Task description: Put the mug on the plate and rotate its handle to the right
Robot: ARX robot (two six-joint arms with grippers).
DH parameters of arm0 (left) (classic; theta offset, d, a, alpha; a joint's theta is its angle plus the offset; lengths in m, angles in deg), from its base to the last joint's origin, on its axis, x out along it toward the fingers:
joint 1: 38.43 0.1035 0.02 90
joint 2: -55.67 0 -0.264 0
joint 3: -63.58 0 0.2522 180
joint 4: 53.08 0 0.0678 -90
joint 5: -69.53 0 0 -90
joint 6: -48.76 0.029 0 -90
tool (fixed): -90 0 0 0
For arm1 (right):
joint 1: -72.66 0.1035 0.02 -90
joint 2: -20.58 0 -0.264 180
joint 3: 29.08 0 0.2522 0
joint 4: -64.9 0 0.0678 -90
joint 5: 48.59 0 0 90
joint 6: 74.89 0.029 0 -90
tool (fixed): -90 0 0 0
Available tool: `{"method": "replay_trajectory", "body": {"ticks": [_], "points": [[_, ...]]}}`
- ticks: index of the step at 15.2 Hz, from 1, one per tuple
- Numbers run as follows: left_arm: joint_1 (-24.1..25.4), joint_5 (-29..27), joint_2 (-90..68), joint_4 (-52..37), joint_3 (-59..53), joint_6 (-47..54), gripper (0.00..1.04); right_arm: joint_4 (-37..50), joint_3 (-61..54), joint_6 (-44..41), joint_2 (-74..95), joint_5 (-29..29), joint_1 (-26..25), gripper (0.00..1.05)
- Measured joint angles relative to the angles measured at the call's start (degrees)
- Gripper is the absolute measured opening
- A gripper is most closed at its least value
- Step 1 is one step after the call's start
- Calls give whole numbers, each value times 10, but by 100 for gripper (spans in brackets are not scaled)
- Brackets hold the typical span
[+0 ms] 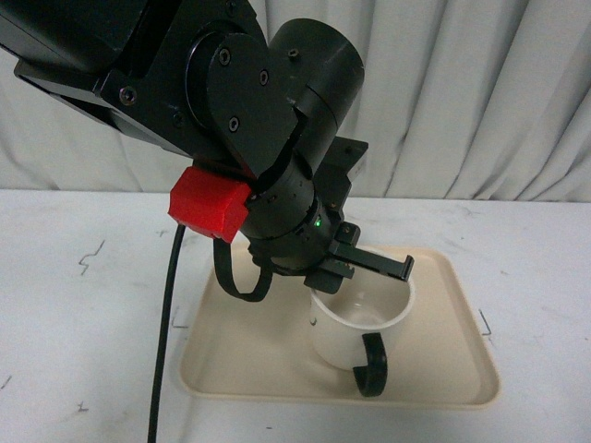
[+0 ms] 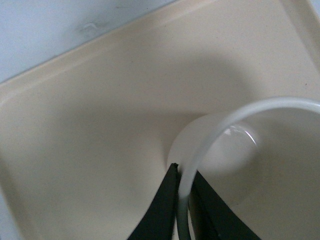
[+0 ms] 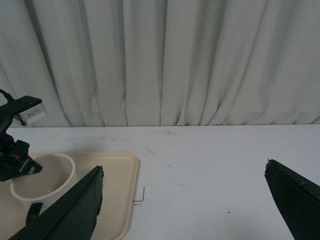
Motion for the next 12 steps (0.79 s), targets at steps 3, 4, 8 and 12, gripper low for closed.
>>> {"method": "replay_trajectory", "body": {"ticks": [3, 4, 8, 12], "points": [[9, 9, 21, -5, -20, 0, 40, 0, 0, 0, 0, 0, 0, 98], [13, 16, 43, -4, -34, 0, 50, 0, 0, 0, 0, 0, 0, 98], [62, 40, 250, -135, -151, 16, 91, 0, 0, 0, 0, 0, 0, 98], [75, -174, 344, -495, -345, 23, 73, -1, 0, 0, 0, 0, 0, 98]]}}
